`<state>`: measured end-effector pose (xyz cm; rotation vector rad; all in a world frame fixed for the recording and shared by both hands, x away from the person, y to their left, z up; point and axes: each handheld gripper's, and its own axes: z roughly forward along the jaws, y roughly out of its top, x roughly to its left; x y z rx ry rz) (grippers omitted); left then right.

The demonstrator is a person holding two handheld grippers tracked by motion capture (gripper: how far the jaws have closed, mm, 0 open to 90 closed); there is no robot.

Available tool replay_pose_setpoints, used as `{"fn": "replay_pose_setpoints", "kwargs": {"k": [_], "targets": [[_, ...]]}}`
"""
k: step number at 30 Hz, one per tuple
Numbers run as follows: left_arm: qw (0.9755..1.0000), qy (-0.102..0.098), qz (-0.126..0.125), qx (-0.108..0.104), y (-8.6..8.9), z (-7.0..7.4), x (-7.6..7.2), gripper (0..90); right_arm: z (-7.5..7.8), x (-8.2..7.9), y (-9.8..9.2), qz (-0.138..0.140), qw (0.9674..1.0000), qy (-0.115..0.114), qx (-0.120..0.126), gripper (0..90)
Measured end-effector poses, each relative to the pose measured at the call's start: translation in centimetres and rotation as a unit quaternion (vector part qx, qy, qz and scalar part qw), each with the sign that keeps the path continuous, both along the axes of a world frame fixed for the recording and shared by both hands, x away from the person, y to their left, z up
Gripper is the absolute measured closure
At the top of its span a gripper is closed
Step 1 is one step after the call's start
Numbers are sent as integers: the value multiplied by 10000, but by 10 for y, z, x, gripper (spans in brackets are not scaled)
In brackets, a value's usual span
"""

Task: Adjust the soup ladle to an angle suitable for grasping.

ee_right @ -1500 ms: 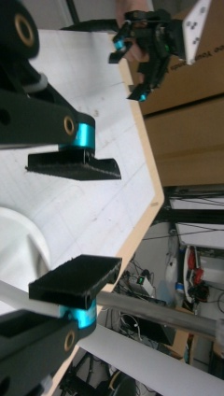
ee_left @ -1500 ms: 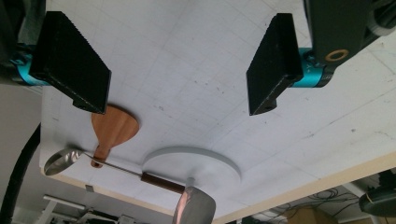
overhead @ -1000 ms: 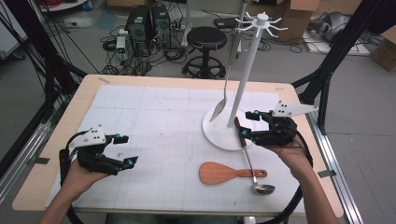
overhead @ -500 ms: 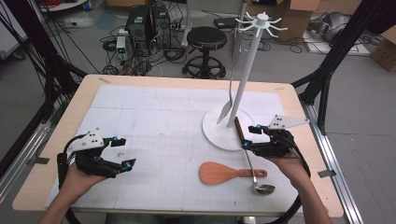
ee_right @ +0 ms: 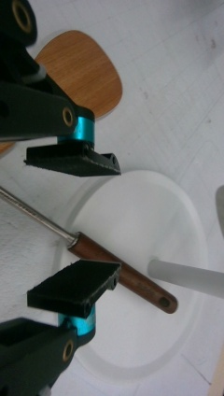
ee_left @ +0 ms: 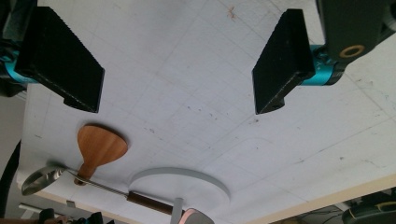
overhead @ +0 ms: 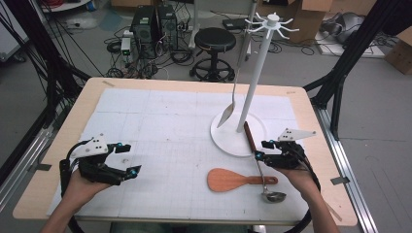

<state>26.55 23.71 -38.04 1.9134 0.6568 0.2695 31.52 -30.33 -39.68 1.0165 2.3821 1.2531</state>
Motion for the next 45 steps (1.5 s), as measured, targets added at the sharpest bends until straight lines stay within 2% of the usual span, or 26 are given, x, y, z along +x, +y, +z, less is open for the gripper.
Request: {"fn": "replay_pose_setpoints", "kwargs": {"k": [2, 6, 14, 25, 29, 40, 45], "targets": [[10000, 0, 13, 14, 0, 0, 0, 174, -2, 0, -1, -27, 10000, 19, -20, 498], [10000, 0, 1, 26, -1, 0, 0, 174, -13, -1, -6, -192, 9996, 194, -72, 580], [10000, -6, -19, 33, -1, 0, 0, 175, -22, -5, -2, -51, 9993, 310, -205, 735], [10000, 13, -32, 21, -1, -1, 0, 175, -31, -3, 1, -188, 9978, 504, -378, 680], [10000, -1, -32, 25, -1, 0, 0, 176, -37, -4, 4, -224, 9963, 677, -477, 684], [10000, -9, -65, 14, -1, 1, 0, 175, -36, -5, 2, -334, 9953, 766, -485, 702], [10000, -15, -69, 14, -2, 1, 0, 175, -34, -6, -2, -341, 9946, 797, -576, 714]]}}
